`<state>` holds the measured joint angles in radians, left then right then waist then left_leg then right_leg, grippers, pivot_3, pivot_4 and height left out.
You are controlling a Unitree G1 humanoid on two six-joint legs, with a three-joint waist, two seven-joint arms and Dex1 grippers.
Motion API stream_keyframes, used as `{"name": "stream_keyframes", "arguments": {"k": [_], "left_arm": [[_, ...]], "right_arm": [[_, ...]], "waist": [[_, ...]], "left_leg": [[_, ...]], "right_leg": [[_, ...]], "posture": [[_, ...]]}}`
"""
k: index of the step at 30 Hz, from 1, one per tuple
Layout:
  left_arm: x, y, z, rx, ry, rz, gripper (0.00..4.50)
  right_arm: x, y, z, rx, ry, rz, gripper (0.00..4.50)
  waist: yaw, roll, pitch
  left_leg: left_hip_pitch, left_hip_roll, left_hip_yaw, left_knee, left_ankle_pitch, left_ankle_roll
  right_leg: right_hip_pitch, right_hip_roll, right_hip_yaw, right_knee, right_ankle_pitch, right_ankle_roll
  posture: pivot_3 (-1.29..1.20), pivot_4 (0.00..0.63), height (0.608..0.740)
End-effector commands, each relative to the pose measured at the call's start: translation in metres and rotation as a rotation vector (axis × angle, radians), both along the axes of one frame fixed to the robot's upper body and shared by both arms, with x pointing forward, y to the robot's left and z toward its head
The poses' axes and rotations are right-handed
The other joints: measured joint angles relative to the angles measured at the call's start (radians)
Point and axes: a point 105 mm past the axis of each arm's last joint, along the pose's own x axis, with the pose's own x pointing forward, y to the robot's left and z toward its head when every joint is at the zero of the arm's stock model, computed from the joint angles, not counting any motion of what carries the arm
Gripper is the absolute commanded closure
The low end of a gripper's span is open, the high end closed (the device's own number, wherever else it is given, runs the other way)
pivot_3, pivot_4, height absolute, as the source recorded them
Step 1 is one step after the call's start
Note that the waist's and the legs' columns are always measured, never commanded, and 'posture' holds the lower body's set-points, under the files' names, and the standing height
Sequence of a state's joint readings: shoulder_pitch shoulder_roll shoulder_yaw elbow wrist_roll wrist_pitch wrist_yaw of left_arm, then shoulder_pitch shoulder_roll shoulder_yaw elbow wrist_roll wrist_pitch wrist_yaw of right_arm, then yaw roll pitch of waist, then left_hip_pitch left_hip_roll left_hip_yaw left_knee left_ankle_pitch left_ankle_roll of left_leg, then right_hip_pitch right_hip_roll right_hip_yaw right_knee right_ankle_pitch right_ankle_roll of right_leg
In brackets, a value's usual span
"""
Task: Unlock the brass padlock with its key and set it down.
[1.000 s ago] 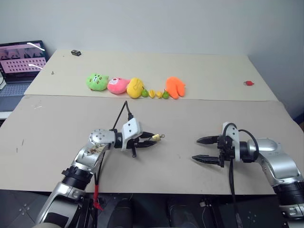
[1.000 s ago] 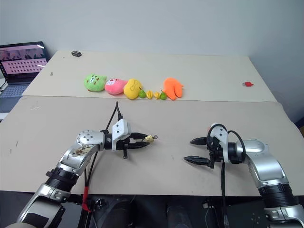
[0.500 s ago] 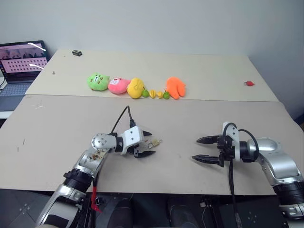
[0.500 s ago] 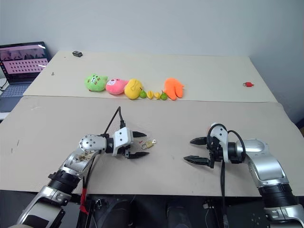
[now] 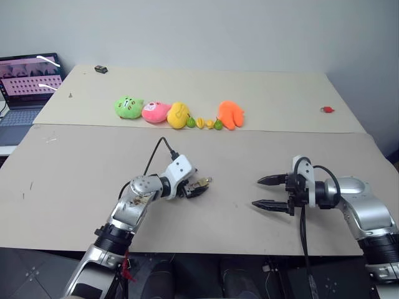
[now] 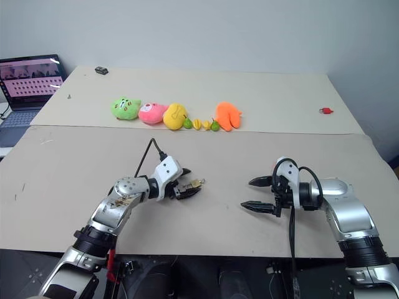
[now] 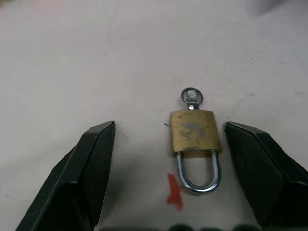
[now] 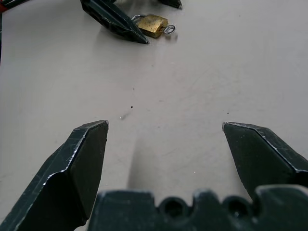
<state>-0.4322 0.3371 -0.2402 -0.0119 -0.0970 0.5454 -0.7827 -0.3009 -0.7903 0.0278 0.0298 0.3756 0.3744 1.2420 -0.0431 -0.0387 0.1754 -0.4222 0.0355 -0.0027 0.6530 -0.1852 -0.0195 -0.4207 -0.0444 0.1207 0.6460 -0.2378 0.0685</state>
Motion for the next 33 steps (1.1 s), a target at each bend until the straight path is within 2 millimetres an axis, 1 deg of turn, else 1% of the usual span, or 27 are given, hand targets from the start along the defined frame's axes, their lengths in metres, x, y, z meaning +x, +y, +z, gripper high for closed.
{"name": "stream_keyframes", "arguments": {"k": [1, 8, 13, 15, 16, 18, 19, 20, 21, 22, 23, 28, 30, 31, 32, 33], "left_arm": [[-0.003, -0.004, 0.003, -0.018, 0.033, 0.003, 0.65], [-0.004, -0.007, 0.005, -0.001, 0.033, 0.000, 0.65], [-0.007, -0.002, -0.004, 0.067, 0.017, -0.005, 0.65], [-0.009, -0.002, -0.007, 0.093, 0.009, -0.009, 1.18], [-0.009, -0.002, -0.008, 0.100, 0.005, -0.012, 1.33], [-0.010, -0.003, -0.008, 0.107, -0.007, -0.018, 2.03], [-0.009, -0.003, -0.008, 0.118, -0.017, -0.020, 2.49], [-0.009, -0.003, -0.008, 0.124, -0.024, -0.022, 2.68], [-0.008, -0.004, -0.008, 0.127, -0.026, -0.016, 3.26], [-0.007, -0.004, -0.008, 0.127, -0.027, -0.012, 3.59], [-0.007, -0.004, -0.008, 0.125, -0.026, -0.009, 3.67], [-0.003, -0.003, -0.002, 0.090, -0.080, -0.032, 3.67], [0.001, 0.005, -0.001, 0.072, -0.116, -0.057, 3.67], [0.002, 0.008, 0.003, 0.050, -0.140, -0.074, 3.67], [0.004, 0.011, 0.010, 0.004, -0.160, -0.092, 3.67], [0.007, 0.015, 0.022, -0.043, -0.203, -0.114, 3.67]], "right_arm": [[0.003, 0.001, 0.011, 0.001, -0.048, 0.013, 0.00], [0.004, 0.000, 0.011, 0.002, -0.054, 0.002, 0.00], [0.005, -0.001, 0.011, 0.002, -0.056, -0.002, 0.00], [0.005, -0.002, 0.012, 0.001, -0.059, -0.003, 0.00], [0.006, -0.002, 0.012, 0.002, -0.060, -0.004, 0.00], [0.006, -0.002, 0.013, 0.002, -0.061, -0.003, 0.00], [0.007, -0.002, 0.013, 0.000, -0.063, -0.002, 0.00], [0.007, -0.002, 0.013, -0.001, -0.063, -0.001, 0.00], [0.007, -0.002, 0.013, -0.002, -0.063, 0.001, 0.00], [0.007, -0.002, 0.013, -0.002, -0.063, 0.003, 0.00], [0.007, -0.002, 0.012, -0.001, -0.062, 0.004, 0.00], [0.008, 0.000, 0.011, -0.001, -0.063, 0.009, 0.00], [0.008, 0.002, 0.011, 0.004, -0.063, 0.011, 0.00], [0.009, 0.003, 0.011, 0.006, -0.064, 0.011, 0.00], [0.009, 0.005, 0.011, 0.009, -0.066, 0.012, 0.00], [0.010, 0.007, 0.011, 0.016, -0.075, 0.013, 0.00]], "waist": [[0.000, 0.000, 0.000], [0.000, 0.000, 0.000], [-0.001, 0.000, 0.000], [-0.002, 0.000, 0.000], [-0.002, 0.000, 0.000], [-0.001, 0.000, 0.000], [-0.001, 0.000, 0.000], [0.000, 0.000, 0.000], [0.000, 0.000, 0.000], [0.000, 0.000, 0.000], [0.000, 0.000, 0.000], [0.001, 0.000, 0.000], [0.001, 0.000, 0.000], [0.001, 0.000, 0.000], [0.001, 0.000, 0.000], [-0.001, 0.000, 0.000]], "left_leg": [[0.000, 0.000, 0.000, 0.000, 0.000, 0.000], [0.000, 0.000, 0.000, 0.000, 0.000, 0.000], [0.000, 0.000, 0.000, 0.000, 0.000, 0.000], [0.000, 0.000, 0.000, 0.000, 0.000, 0.000], [0.000, 0.000, 0.000, 0.000, 0.000, 0.000], [0.000, 0.000, 0.000, 0.000, 0.000, 0.000], [0.000, 0.000, 0.000, 0.000, 0.000, 0.000], [0.000, 0.000, 0.000, 0.000, 0.000, 0.000], [0.000, 0.000, 0.000, 0.000, 0.000, 0.000], [0.000, 0.000, 0.000, 0.000, 0.000, 0.000], [0.000, 0.000, 0.000, 0.000, 0.000, 0.000], [0.001, 0.000, 0.000, 0.000, 0.000, 0.000], [0.000, 0.000, 0.000, 0.000, 0.000, 0.000], [0.000, 0.000, 0.000, 0.000, 0.000, 0.000], [0.000, 0.000, 0.000, 0.000, 0.000, 0.000], [0.000, 0.000, 0.000, 0.000, 0.000, 0.000]], "right_leg": [[0.000, 0.000, 0.000, 0.000, 0.000, 0.000], [0.000, 0.000, 0.000, 0.000, 0.000, 0.000], [0.000, 0.000, 0.000, 0.000, 0.000, 0.000], [0.000, 0.000, 0.000, 0.000, 0.000, 0.000], [0.000, 0.000, 0.000, 0.000, 0.000, 0.000], [0.000, 0.000, 0.000, 0.000, 0.000, 0.000], [0.000, 0.000, 0.000, 0.000, 0.000, 0.000], [0.000, 0.000, 0.000, 0.000, 0.000, 0.000], [0.000, 0.000, 0.000, 0.000, 0.000, 0.000], [0.000, 0.000, 0.000, 0.000, 0.000, 0.000], [0.001, 0.000, 0.000, 0.000, 0.000, 0.000], [0.001, 0.000, 0.000, 0.000, 0.000, 0.000], [0.001, 0.000, 0.000, 0.000, 0.000, 0.000], [0.001, 0.000, 0.000, 0.000, 0.000, 0.000], [0.000, 0.000, 0.000, 0.000, 0.000, 0.000], [0.000, 0.000, 0.000, 0.000, 0.000, -0.001]], "posture": [[0.00, 0.150, 0.717], [0.00, 0.150, 0.717], [0.00, 0.150, 0.717], [0.00, 0.150, 0.717], [0.00, 0.150, 0.717], [0.00, 0.150, 0.717], [0.00, 0.150, 0.717], [0.00, 0.150, 0.717], [0.00, 0.150, 0.717], [0.00, 0.150, 0.717], [0.00, 0.150, 0.717], [0.00, 0.150, 0.717], [0.00, 0.150, 0.717], [0.00, 0.150, 0.717], [0.00, 0.150, 0.717], [0.00, 0.150, 0.717]]}}
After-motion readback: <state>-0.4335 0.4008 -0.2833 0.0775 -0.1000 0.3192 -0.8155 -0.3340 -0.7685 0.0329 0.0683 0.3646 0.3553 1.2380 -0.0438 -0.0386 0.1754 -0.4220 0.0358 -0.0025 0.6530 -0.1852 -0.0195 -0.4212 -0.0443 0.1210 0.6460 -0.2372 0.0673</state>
